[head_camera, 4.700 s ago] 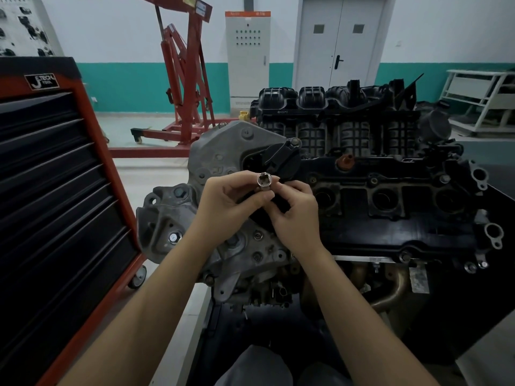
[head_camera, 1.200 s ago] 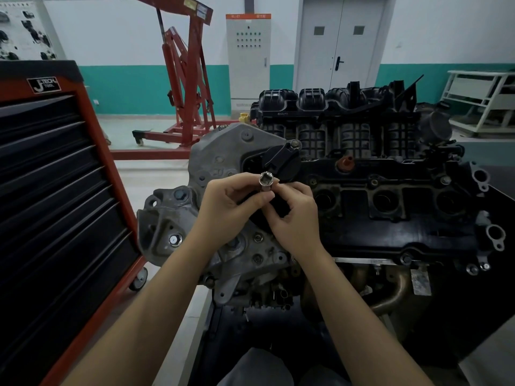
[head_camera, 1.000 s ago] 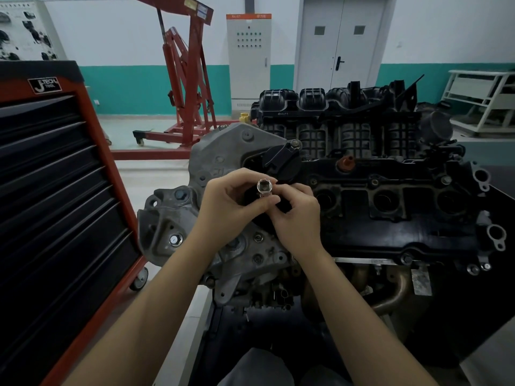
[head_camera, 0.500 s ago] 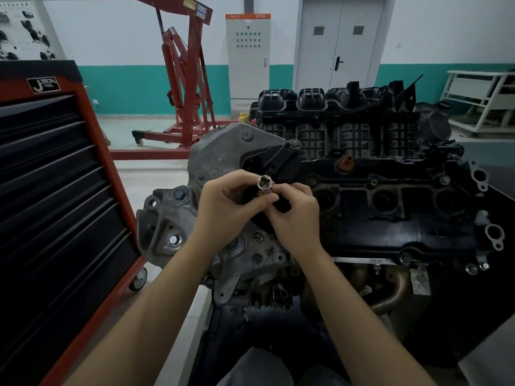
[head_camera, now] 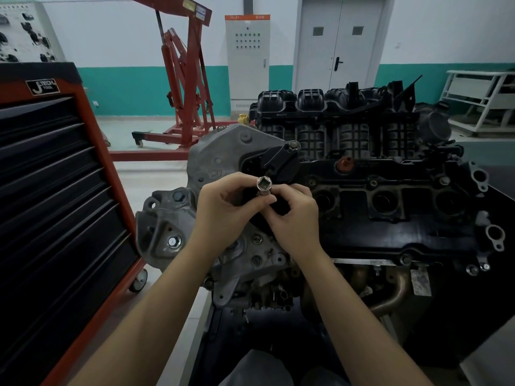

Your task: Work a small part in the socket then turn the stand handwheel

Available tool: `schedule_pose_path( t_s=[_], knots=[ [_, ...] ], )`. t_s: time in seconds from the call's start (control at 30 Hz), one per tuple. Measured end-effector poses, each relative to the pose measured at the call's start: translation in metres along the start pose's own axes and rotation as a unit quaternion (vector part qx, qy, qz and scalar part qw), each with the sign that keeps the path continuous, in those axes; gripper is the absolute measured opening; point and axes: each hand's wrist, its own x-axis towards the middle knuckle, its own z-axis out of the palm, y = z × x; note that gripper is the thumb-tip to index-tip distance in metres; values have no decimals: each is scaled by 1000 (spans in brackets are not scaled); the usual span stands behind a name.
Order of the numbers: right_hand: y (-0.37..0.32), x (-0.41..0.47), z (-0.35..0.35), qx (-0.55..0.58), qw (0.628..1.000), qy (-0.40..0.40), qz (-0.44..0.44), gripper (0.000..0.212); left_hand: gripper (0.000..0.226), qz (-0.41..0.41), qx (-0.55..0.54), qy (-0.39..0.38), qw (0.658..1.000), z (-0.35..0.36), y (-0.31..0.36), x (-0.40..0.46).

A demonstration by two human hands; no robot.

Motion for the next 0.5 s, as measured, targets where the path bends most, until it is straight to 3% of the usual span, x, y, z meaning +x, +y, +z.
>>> schedule_pose_path(
  t_s=[0.2,0.3,0.37,0.5],
  knots=[
    [2,-2,-1,9,1000,-7,17,22,26,-10,-23,-44,999,0,0,1],
    [1,-1,0,5,1000,-9,25,15,23,6,6,-27,1000,0,1,2],
    [-1,-1,-1,6,1000,-7,14,21,21,3,5,-8,1000,1,1,1],
    [-1,0,-1,8,1000,-19,1,21,26,-5,0,-33,999,1,-1,1]
  ],
)
